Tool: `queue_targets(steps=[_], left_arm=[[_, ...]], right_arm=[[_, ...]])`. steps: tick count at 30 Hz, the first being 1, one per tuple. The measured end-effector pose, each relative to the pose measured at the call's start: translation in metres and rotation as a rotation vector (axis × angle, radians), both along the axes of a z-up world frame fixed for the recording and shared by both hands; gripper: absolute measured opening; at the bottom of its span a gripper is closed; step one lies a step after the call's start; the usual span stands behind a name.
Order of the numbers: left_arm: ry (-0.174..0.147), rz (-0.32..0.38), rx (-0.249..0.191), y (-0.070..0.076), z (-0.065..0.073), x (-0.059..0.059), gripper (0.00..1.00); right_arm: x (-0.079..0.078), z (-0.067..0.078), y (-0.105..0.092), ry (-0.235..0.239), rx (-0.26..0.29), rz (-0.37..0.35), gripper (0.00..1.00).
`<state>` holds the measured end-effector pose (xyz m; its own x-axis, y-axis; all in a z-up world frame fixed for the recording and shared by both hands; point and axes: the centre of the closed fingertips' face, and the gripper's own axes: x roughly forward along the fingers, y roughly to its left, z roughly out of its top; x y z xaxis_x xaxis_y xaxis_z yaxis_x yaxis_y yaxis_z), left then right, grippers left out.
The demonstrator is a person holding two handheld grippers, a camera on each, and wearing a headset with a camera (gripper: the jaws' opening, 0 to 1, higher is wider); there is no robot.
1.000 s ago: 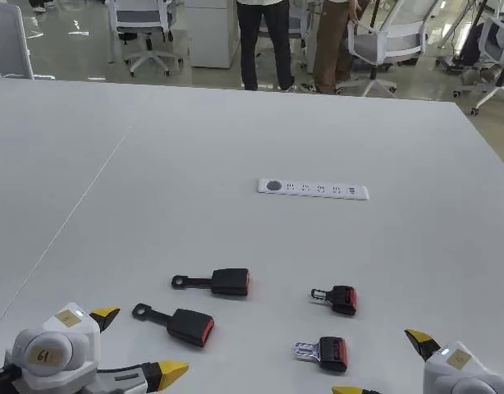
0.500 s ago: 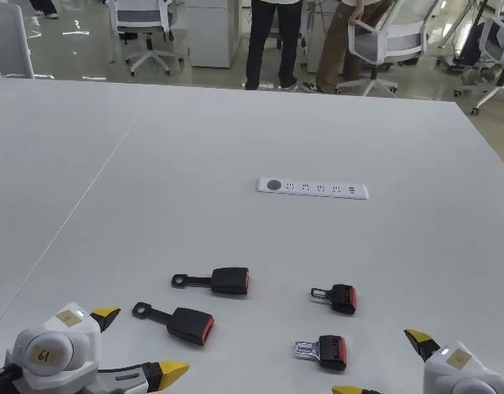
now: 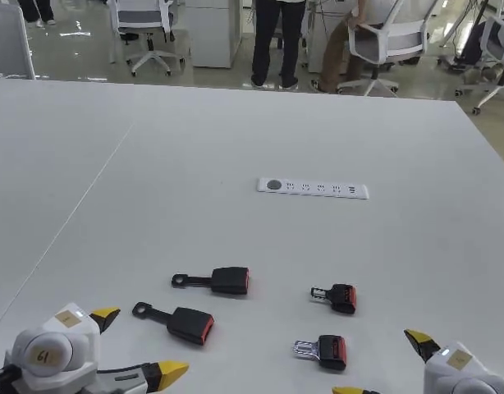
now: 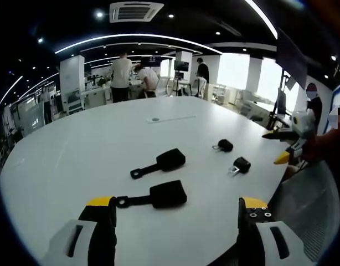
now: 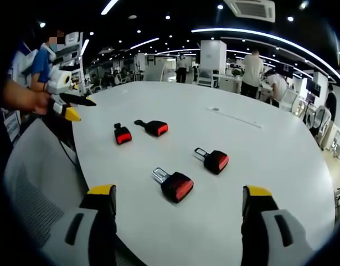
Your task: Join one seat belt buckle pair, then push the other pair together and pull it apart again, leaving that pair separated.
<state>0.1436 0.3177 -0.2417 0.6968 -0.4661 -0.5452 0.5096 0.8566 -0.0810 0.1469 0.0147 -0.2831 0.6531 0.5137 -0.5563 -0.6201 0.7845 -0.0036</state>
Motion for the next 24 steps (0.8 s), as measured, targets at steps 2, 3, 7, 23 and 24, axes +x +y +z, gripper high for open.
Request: queue_targets(steps=[2, 3, 7, 23, 24], left_arm=[[0.001, 0.000, 0.003, 0.0015, -0.0018, 0.0006, 0.93], [0.002, 0.000, 0.003, 0.0023, -0.0028, 0.0011, 0.93], [0.001, -0.003, 0.004, 0.0027, -0.0038, 0.0025, 0.93], [0.002, -0.002, 0.005, -0.0005, -0.0040, 0.0028, 0.92], [0.003, -0.001, 0.005, -0.0007, -0.0040, 0.0026, 0.92]], right_arm=[[-0.0003, -0.0005, -0.0001, 0.000, -0.002, 0.003, 0.96], [-0.0003, -0.0011, -0.0005, 0.001, -0.002, 0.004, 0.96], [-0.0005, -0.0012, -0.0015, 0.003, -0.002, 0.006, 0.96], [-0.0011, -0.0024, -0.0014, 0.009, -0.001, 0.014, 0.95], [-0.0011, -0.0024, -0.0015, 0.009, -0.001, 0.014, 0.95]])
